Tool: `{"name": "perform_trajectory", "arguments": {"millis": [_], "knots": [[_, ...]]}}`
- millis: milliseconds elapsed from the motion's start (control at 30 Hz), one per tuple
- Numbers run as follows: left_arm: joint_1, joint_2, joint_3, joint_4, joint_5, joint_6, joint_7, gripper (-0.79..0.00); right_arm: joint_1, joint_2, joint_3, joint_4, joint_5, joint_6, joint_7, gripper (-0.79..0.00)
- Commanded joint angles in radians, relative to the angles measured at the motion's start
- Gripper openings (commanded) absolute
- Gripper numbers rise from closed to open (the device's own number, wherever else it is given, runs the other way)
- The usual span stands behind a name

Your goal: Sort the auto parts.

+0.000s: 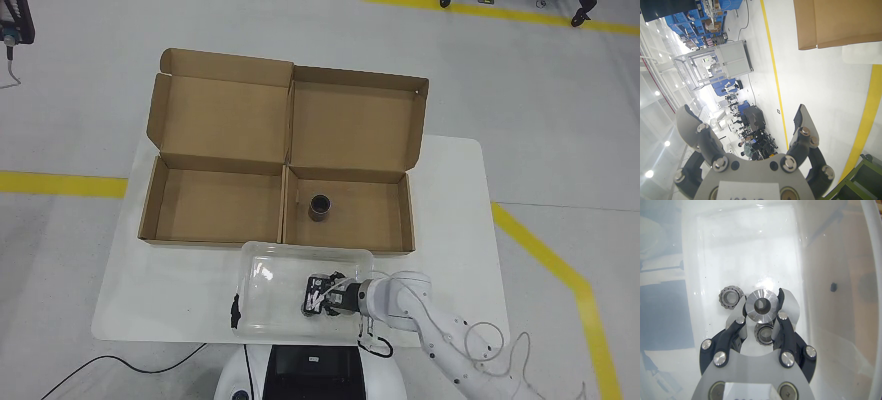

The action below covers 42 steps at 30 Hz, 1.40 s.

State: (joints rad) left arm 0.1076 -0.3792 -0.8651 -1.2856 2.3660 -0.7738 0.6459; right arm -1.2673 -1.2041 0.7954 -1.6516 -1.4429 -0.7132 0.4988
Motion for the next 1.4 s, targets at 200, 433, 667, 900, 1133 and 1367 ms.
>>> {"name": "perform_trajectory", "arguments": {"millis": [200, 433, 667, 900, 1133, 1367], "knots": [[0.000, 0.000, 0.000, 0.000, 0.000, 0.000, 0.000, 0.000, -0.007, 0.007, 0.016, -0.037, 0.005, -0.011, -0.059, -0.785], [0.000, 0.000, 0.000, 0.000, 0.000, 0.000, 0.000, 0.000, -0.003, 0.014, 0.037, -0.085, 0.006, -0.024, -0.146, -0.785], [0.000, 0.000, 0.000, 0.000, 0.000, 0.000, 0.000, 0.000, 0.033, 0.010, 0.047, -0.094, 0.082, -0.055, -0.253, -0.785], [0.000, 0.000, 0.000, 0.000, 0.000, 0.000, 0.000, 0.000, 0.121, -0.001, 0.055, -0.088, 0.225, -0.118, -0.263, -0.785], [0.000, 0.000, 0.000, 0.000, 0.000, 0.000, 0.000, 0.000, 0.236, -0.019, 0.040, -0.140, 0.287, -0.146, -0.277, -0.785], [0.000, 0.000, 0.000, 0.000, 0.000, 0.000, 0.000, 0.000, 0.349, -0.047, 0.007, -0.112, 0.347, -0.157, -0.357, -0.785]]}}
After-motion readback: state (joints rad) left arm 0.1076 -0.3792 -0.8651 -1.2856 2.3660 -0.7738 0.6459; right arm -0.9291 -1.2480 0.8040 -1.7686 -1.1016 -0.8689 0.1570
